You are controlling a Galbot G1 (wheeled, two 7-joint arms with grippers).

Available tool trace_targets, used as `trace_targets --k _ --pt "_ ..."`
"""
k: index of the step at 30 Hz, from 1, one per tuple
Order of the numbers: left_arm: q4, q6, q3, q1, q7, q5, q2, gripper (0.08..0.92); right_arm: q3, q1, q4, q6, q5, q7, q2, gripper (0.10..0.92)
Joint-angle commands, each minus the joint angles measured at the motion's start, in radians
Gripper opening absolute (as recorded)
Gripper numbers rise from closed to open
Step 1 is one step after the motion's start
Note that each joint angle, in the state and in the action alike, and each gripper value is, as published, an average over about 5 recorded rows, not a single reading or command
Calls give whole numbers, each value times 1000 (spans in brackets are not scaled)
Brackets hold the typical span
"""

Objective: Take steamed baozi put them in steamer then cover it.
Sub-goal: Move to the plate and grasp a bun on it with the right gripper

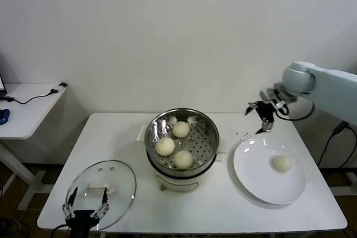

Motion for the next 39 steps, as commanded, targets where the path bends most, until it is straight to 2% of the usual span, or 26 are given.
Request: trace_targets --k 1,8,32,39 --pt "-1 4 -10 -2 0 0 -1 823 296 -376 -170 -55 -207 -58 -99 823" --pt "3 5 -14 1 0 4 -4 823 406 -503 -249 -19 -297 -66 -63 823" --pt "9 9 -12 -2 -2 25 -10 823 526 -610 -344 -14 -340 -53 29 817" --pt "7 8 -13 0 -2 27 -10 823 519 -599 -336 -14 -314 -61 29 720"
